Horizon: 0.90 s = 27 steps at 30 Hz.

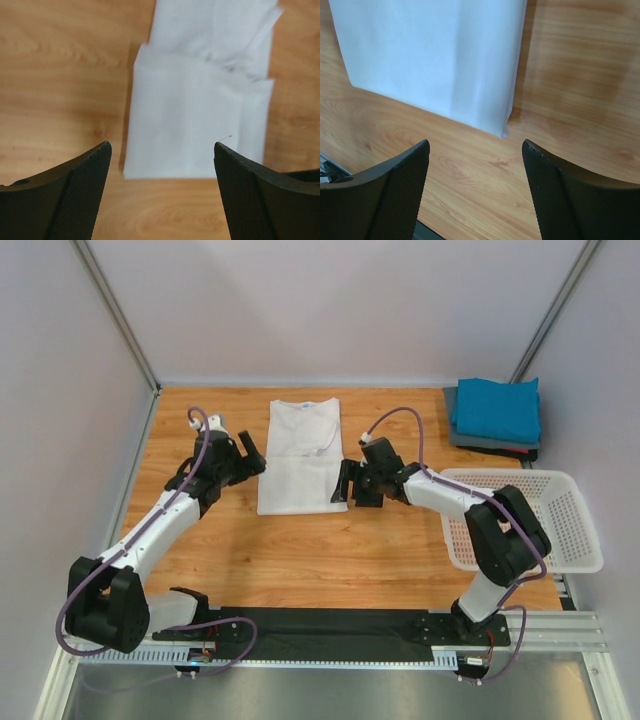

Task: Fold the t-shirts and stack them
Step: Fold the tshirt

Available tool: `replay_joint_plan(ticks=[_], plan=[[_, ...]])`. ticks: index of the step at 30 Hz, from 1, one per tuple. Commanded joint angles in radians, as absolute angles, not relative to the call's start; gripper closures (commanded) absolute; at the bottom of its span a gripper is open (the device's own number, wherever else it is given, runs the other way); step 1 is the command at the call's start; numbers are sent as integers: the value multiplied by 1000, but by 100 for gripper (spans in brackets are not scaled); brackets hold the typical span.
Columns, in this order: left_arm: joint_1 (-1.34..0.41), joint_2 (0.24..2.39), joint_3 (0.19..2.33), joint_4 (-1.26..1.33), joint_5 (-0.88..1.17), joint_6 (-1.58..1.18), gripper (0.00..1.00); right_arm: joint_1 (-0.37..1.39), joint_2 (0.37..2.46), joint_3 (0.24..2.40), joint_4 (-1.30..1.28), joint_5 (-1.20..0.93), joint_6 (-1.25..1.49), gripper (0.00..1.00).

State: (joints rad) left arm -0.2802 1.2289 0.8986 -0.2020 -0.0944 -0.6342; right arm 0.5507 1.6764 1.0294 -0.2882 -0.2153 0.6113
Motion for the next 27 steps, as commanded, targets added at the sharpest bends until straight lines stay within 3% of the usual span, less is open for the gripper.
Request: replay_joint_plan(ticks=[1, 7, 19, 27], plan=[[-281, 1224, 781, -278, -6, -704, 12, 592, 1696, 1002, -196, -196, 675, 25], [-273, 1226, 683, -272, 61, -753, 18, 620, 1715, 966, -178, -163, 721, 38], [-264, 1310, 615, -192, 91, -788, 27, 620, 1766, 996, -196, -118, 713, 53], [-262, 1384, 615, -138, 87, -781, 34, 621, 1787, 1017, -212, -89, 695, 55]])
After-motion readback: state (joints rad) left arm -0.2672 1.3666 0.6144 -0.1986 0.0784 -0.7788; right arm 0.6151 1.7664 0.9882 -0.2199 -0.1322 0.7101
